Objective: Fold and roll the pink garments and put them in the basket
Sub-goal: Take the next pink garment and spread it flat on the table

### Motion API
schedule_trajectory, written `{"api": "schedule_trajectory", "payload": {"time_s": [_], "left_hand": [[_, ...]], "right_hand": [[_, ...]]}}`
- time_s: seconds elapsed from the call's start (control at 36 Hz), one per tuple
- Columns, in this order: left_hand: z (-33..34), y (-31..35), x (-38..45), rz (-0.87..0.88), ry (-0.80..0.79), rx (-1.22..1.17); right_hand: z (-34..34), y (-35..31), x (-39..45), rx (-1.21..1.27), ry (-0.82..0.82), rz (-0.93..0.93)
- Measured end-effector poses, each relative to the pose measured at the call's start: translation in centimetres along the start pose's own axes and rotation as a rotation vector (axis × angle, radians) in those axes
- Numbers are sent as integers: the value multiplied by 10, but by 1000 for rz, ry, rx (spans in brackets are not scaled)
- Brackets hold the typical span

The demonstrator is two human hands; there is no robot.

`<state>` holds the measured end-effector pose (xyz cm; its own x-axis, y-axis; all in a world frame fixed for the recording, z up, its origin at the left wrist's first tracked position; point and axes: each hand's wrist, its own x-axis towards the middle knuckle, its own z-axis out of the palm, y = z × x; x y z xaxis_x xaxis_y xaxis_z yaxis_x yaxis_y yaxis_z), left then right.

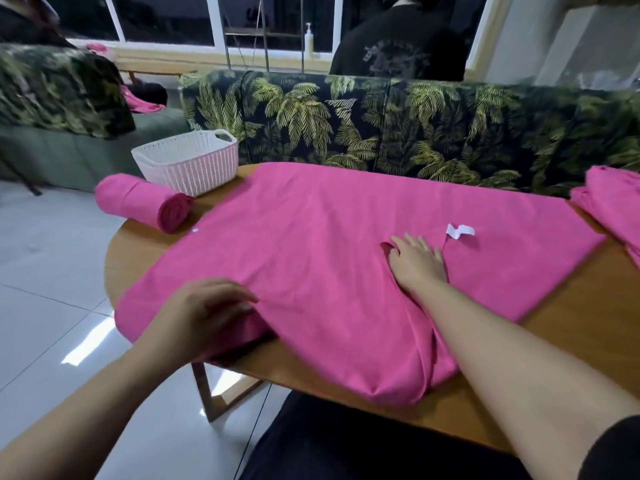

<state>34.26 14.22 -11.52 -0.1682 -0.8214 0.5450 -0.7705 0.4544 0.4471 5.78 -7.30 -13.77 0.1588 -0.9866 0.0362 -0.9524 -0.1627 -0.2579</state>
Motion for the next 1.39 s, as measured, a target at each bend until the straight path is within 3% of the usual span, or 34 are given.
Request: {"api": "schedule_trajectory", "payload": {"time_s": [0.11, 0.19, 0.33, 0.44, 0.58, 0.69, 0.92, 1.03, 1.25, 1.36, 1.39], "left_hand": [[19, 8, 72, -32, 141, 189], [46, 11, 110, -152, 173, 287], [86, 6, 108, -340, -182, 384], [79, -10, 86, -371, -278, 347], [66, -40, 79, -360, -140, 278], [64, -57, 86, -306, -192, 334], [53, -62, 120, -270, -304, 507], [53, -61, 152, -185, -188, 444], [127, -52, 271, -60, -103, 588], [167, -57, 303, -174, -108, 627], [176, -61, 305, -215, -133, 611]], "right_hand": [[2, 10, 4, 146, 62, -15], [4, 14, 7, 206, 97, 10], [7, 13, 6, 182, 132, 37], [3, 10, 1, 65, 119, 141], [-1, 6, -1, 65, 49, 166], [-10, 15, 3, -12, 76, 123], [-31, 45, 30, -100, 87, -134], [-36, 58, 43, -10, 0, -247], [-20, 70, 44, 117, 14, -234], [-15, 79, 56, 193, -124, -170], [-16, 80, 55, 218, -92, -145]]}}
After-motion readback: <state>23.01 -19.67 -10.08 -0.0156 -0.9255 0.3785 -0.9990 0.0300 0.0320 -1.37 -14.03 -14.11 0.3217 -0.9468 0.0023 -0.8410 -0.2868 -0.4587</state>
